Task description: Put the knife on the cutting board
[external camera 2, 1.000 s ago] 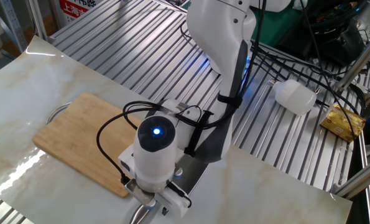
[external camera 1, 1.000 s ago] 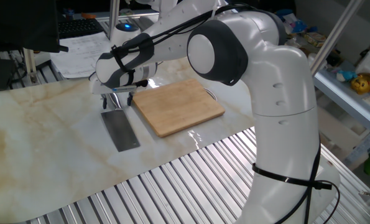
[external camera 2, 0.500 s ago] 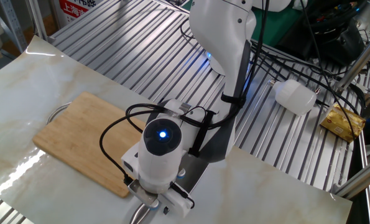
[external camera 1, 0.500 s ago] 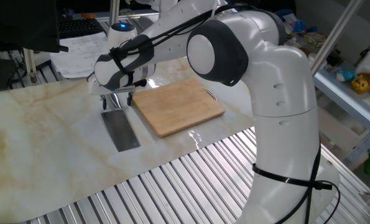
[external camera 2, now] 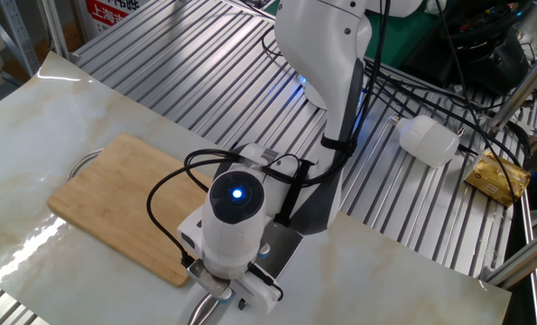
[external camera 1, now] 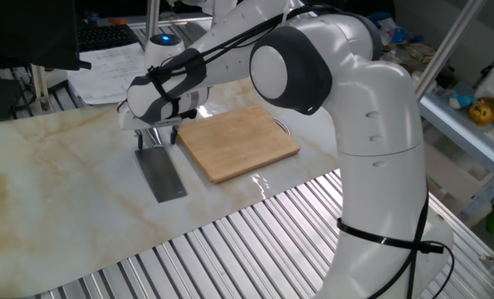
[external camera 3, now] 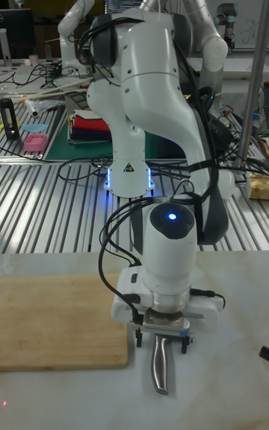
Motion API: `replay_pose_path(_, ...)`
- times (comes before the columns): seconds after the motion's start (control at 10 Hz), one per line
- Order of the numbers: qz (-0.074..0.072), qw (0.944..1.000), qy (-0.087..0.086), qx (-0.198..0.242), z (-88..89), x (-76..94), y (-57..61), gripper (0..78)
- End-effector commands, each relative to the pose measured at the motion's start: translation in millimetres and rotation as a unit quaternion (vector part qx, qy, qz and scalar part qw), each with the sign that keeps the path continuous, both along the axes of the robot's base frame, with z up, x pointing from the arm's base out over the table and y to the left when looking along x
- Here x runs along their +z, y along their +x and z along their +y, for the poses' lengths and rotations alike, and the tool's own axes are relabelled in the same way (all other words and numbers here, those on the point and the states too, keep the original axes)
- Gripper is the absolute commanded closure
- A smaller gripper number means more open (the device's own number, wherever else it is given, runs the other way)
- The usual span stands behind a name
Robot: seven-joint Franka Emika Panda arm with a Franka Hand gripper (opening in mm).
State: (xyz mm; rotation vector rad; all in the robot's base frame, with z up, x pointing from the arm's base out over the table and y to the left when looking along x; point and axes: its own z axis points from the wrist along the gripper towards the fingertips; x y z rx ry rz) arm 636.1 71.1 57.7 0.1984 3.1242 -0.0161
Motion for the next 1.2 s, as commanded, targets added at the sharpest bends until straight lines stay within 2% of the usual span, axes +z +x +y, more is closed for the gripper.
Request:
replay_pose_path(0.1,-0.002,1.0,0.001,0.002,-2.8,0.9,4.0,0.1)
replay_pose_path(0.8,-0.003,1.0,0.002,0.002,-4.6,-0.9,3.8,0.1)
replay_pose_path(0.9,-0.003,1.0,0.002,0.002,-4.6,-0.9,3.8,76.4)
replay_pose_path(1.2,-0.003,1.0,0.002,0.002,-4.6,-0.9,3.8,76.4)
